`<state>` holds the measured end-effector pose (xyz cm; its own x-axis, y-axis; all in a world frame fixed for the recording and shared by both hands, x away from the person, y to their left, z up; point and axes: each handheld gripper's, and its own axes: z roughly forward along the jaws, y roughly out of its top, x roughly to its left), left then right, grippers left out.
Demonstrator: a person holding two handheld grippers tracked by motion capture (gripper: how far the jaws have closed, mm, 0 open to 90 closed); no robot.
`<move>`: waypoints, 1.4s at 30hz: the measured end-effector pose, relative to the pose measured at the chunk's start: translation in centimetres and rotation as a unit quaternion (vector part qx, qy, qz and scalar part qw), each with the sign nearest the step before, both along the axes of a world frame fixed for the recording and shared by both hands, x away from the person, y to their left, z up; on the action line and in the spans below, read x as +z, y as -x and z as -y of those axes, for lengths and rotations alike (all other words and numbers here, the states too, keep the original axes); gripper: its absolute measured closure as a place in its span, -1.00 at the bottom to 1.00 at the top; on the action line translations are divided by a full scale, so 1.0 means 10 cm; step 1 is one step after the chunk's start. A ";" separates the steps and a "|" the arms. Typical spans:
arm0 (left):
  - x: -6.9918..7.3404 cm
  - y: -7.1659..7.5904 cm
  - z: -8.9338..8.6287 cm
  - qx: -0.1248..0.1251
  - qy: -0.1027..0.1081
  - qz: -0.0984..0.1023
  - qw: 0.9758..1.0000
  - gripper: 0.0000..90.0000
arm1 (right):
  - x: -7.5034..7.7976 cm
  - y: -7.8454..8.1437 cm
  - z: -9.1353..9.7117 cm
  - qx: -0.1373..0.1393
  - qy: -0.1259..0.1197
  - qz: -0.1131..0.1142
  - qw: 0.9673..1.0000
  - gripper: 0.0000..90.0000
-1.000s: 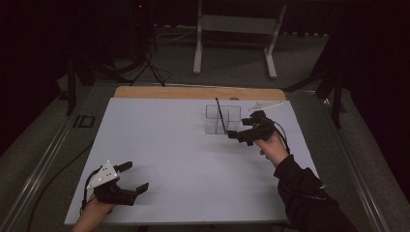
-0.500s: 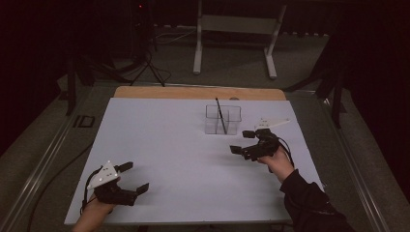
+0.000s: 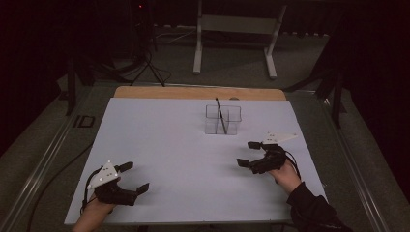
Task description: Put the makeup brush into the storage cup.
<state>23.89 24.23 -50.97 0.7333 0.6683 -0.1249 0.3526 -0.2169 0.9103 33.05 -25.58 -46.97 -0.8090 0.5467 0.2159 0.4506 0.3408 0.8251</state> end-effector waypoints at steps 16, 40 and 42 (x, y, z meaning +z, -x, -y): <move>0.00 0.00 0.00 -0.001 -0.001 0.000 1.000 -0.97 | -0.25 0.19 0.24 0.024 -0.003 -0.010 1.000 -0.78; -0.01 0.00 0.00 -0.003 -0.002 -0.001 1.000 -0.97 | -0.44 0.47 0.50 0.009 0.008 -0.012 1.000 -0.72; -0.01 0.00 0.00 -0.003 -0.002 -0.001 1.000 -0.97 | -0.43 0.49 0.51 0.007 0.012 -0.007 1.000 -0.72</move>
